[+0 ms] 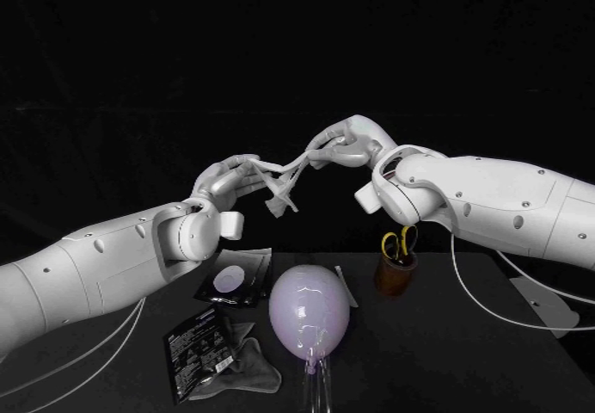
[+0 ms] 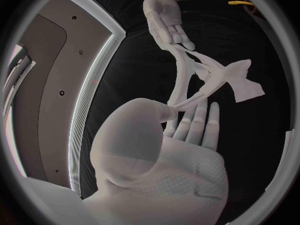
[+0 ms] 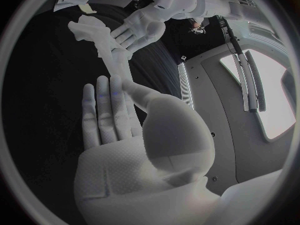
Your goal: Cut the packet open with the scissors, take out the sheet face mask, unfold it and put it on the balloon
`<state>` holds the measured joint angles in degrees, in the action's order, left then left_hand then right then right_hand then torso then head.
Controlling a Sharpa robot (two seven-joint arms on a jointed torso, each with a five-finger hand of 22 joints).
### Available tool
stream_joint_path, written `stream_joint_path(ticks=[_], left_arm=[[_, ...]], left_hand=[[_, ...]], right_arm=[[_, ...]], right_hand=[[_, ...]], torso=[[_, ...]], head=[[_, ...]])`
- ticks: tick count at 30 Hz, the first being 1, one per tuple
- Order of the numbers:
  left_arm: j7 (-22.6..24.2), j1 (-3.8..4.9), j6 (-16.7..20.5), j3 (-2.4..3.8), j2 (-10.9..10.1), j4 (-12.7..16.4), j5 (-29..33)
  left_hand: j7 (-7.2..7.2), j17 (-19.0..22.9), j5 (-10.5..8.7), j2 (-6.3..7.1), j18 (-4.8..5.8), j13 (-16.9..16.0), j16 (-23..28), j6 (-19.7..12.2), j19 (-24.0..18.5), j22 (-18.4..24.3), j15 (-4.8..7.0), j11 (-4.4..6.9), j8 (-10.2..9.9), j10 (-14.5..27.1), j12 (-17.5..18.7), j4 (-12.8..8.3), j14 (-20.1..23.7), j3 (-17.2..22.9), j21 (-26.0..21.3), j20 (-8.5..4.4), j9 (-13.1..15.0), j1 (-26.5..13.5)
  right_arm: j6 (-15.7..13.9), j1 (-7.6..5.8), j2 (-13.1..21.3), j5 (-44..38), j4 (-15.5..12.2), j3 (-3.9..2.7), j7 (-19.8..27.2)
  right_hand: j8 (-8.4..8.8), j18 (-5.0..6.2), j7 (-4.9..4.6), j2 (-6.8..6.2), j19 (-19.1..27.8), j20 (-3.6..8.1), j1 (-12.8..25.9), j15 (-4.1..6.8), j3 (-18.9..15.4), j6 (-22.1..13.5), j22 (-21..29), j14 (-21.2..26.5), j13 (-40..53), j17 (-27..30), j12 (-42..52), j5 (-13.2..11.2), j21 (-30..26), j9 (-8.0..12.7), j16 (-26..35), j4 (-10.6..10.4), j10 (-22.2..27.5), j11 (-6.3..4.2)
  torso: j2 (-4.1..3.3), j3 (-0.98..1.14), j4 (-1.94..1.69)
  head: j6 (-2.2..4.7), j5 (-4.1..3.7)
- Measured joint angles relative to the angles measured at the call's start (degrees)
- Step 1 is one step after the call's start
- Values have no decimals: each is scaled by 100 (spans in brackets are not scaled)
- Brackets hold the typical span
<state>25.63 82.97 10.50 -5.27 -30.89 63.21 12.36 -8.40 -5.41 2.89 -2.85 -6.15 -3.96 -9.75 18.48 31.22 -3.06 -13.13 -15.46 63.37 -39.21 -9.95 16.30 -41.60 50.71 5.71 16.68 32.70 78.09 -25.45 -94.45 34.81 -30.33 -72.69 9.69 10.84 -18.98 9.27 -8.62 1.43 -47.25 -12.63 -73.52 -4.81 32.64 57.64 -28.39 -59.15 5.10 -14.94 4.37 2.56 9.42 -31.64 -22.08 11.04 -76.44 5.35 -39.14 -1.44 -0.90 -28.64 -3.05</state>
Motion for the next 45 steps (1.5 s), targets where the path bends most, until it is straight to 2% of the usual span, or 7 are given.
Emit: stream_joint_path(ticks=[3,6,11,16,20,30,45], left_arm=[[7,0,1,2,2,-7,48],[6,-2,-3,2,3,-12,88],[-29,-2,-65,4,15,-12,128],[-92,-2,-173,4,16,-8,149],[-149,-2,-281,5,23,-5,169],[-266,-2,-591,9,33,5,281],[-442,-2,-1015,17,-43,30,350]], left_hand=[[11,-10,0,-29,0,0,23,-154,73,-1,2,-11,185,112,-87,14,-62,111,0,8,4,-105],[24,-52,0,-58,-12,-8,-1,-311,706,-77,22,-13,333,214,-162,22,-310,181,137,-17,212,-209],[46,-85,0,-151,-263,-8,-39,-589,1505,-128,63,-8,517,401,-256,21,-471,212,351,-17,551,-302],[72,-139,0,-266,-376,-16,-97,-871,2213,-163,154,35,718,602,-382,21,-688,244,584,-31,700,-417],[76,-185,0,-292,-377,-25,-164,-970,2471,-158,212,53,785,624,-469,21,-853,244,630,-79,700,-443],[102,-615,0,-392,-377,-65,-818,-1228,3514,-136,528,259,1049,703,-768,21,-2114,244,892,-414,637,-543],[92,-1279,1,-346,-368,-125,-1534,-1171,4763,-299,957,626,1120,-37,-1247,21,-3349,243,1394,-889,428,-649]], right_arm=[[-1,-31,13,50,-7,-15,7],[-4,-55,14,109,18,-22,14],[-8,-68,-23,197,132,-28,23],[-10,-72,-77,271,250,-29,38],[-11,-73,-133,322,366,-30,45],[19,-73,-244,398,564,-24,35],[127,2,-357,347,838,40,-72]], right_hand=[[6,-1,0,0,0,0,0,0,0,-2,0,0,0,0,0,0,0,-4,0,0,0,0],[11,-2,-3,0,0,0,0,0,0,6,1,0,0,1,0,0,0,-11,0,0,0,1],[-9,-3,1,-1,0,0,1,0,-1,28,1,0,0,1,0,0,0,-11,0,0,0,1],[-9,-5,1,-1,0,0,1,0,-1,29,-7,0,0,-4,0,-1,0,-11,0,1,9,11],[-8,-6,1,-1,0,0,1,0,-1,28,-8,0,0,-4,0,-2,0,-11,0,1,9,11],[-3,-9,1,-2,0,0,2,0,-2,27,-13,0,0,-3,0,-6,0,-11,0,1,6,15],[-7,49,-3,-10,0,0,10,0,-2,18,-13,0,0,0,0,-17,0,-11,0,2,0,22]], torso=[[1,0,0],[5,-2,0],[5,-4,-8],[5,-4,-10],[4,-4,-7],[3,-8,-3],[5,-6,-5]], head=[[-1,-11],[-1,-25],[13,-33],[21,-36],[25,-32],[30,-25],[32,-25]])
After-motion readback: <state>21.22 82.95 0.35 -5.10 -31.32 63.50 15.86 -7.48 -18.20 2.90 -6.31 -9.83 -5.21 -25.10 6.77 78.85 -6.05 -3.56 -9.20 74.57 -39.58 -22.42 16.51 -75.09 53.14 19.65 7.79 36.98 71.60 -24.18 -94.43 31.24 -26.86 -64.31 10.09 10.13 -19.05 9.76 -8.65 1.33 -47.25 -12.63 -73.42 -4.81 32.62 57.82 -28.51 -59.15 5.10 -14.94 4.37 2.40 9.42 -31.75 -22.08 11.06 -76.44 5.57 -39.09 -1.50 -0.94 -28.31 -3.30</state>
